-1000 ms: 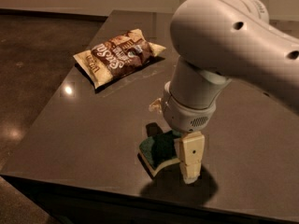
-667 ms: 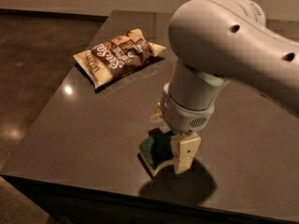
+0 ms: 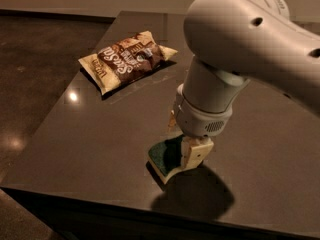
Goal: Pick sponge
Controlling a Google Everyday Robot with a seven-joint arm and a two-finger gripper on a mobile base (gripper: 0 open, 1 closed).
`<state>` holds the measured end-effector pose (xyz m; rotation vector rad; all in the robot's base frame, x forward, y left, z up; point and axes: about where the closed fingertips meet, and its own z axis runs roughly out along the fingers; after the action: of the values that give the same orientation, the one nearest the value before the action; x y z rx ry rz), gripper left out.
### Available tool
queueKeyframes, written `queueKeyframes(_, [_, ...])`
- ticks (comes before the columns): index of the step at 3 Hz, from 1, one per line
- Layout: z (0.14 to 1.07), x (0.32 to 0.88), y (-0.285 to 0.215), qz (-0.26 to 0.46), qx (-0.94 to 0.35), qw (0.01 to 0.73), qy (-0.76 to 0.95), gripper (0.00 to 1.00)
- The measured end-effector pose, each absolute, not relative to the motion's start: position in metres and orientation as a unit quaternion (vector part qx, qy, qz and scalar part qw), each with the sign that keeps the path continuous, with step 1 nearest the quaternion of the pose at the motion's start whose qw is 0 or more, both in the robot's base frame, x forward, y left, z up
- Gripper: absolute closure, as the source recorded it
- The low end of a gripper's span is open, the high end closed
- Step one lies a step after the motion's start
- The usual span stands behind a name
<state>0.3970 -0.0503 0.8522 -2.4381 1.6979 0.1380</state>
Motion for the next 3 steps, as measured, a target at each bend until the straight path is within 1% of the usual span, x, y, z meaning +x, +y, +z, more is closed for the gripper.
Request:
queueKeyframes(1, [0.883, 0.396, -0.048, 0.065, -0.814, 0.093, 0.57, 0.99])
queueKeyframes(3, [0.969, 0.4, -0.045, 0.098, -0.803, 0.153, 0.567, 1.0])
